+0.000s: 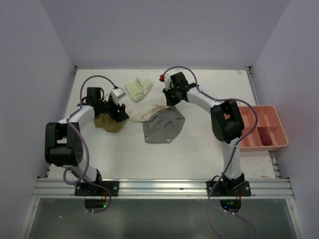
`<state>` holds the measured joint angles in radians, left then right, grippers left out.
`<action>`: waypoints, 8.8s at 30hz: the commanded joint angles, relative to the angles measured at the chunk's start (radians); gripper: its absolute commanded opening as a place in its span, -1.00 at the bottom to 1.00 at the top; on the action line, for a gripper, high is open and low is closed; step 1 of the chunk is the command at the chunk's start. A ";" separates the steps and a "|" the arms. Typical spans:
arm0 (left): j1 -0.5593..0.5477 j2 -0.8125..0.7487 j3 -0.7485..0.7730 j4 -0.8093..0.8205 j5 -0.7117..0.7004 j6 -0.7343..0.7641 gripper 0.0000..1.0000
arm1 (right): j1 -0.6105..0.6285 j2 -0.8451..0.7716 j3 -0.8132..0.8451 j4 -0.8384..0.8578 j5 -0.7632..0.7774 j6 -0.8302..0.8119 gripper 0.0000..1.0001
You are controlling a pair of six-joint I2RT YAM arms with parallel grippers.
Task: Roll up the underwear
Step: Flatten the underwear
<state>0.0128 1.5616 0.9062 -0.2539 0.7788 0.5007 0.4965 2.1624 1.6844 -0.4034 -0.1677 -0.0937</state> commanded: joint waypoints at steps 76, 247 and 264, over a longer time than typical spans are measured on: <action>-0.257 -0.684 0.192 -0.708 0.158 0.417 -1.00 | -0.196 -1.032 -0.315 -0.577 -0.854 -0.343 -1.00; -0.287 0.339 0.276 -0.124 -0.174 -0.149 0.15 | -0.111 -0.625 -0.715 0.084 -0.555 0.351 -0.77; -0.297 0.460 0.404 -0.125 -0.185 -0.091 0.15 | -0.111 -0.317 -0.683 0.258 -0.469 0.262 -0.79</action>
<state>-0.2783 2.0304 1.3430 -0.3786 0.6231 0.3859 0.3855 1.8744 1.0180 -0.2005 -0.6456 0.1864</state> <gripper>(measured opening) 0.573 0.109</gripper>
